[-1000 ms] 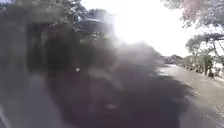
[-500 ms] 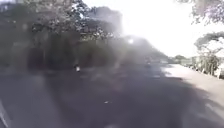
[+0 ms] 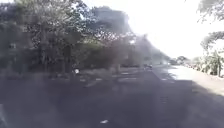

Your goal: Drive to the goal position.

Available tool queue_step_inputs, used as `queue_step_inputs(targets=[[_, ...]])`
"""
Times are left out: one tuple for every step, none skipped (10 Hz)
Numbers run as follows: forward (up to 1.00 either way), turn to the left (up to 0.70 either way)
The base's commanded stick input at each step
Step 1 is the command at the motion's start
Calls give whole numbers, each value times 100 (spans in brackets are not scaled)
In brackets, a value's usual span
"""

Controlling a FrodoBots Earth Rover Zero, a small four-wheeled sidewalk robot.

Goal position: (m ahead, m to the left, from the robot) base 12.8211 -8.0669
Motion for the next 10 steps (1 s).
queue_step_inputs(targets=[[100,0],[100,0],[100,0],[100,0],[100,0],[100,0],[100,0],[100,0],[100,0],[100,0]])
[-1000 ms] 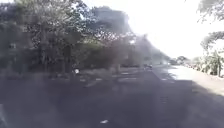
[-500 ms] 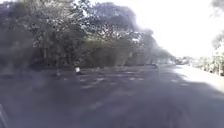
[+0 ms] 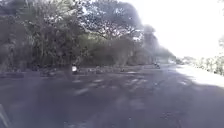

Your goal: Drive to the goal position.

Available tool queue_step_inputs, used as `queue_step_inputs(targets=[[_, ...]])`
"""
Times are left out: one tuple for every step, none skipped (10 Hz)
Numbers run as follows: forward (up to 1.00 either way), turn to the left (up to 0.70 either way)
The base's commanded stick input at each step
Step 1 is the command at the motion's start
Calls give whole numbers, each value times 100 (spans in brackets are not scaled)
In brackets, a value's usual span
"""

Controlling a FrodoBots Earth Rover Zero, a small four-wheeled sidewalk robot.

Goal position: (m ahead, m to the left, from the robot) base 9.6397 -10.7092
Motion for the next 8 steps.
queue_step_inputs(targets=[[100,0],[100,0],[100,0],[100,0],[100,27],[100,27],[100,0],[100,0]])
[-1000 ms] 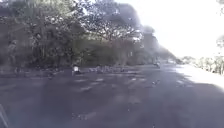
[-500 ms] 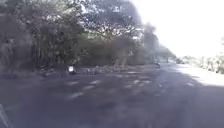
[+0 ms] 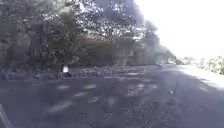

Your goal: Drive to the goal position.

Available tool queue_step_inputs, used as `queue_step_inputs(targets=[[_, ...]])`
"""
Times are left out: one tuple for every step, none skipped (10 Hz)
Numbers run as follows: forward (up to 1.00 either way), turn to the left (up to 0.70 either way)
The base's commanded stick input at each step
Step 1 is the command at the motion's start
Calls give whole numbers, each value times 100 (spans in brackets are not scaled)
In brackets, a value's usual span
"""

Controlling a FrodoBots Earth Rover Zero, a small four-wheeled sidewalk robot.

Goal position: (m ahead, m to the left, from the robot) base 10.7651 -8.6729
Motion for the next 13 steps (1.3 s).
queue_step_inputs(targets=[[100,0],[100,0],[100,0],[100,0],[100,0],[100,0],[100,0],[100,0],[100,0],[100,0],[100,-2],[100,-14],[100,-25]])
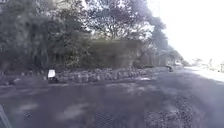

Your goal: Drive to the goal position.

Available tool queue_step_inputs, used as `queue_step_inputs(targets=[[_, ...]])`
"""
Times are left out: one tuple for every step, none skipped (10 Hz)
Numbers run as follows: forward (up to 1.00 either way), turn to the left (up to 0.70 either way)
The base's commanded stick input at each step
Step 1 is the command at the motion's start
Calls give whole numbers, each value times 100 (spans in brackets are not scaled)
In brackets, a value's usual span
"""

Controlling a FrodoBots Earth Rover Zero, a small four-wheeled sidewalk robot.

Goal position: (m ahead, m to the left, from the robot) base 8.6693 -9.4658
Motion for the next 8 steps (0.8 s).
queue_step_inputs(targets=[[100,-27],[100,-27],[100,-27],[100,-27],[100,-27],[100,-27],[100,-27],[100,-27]])
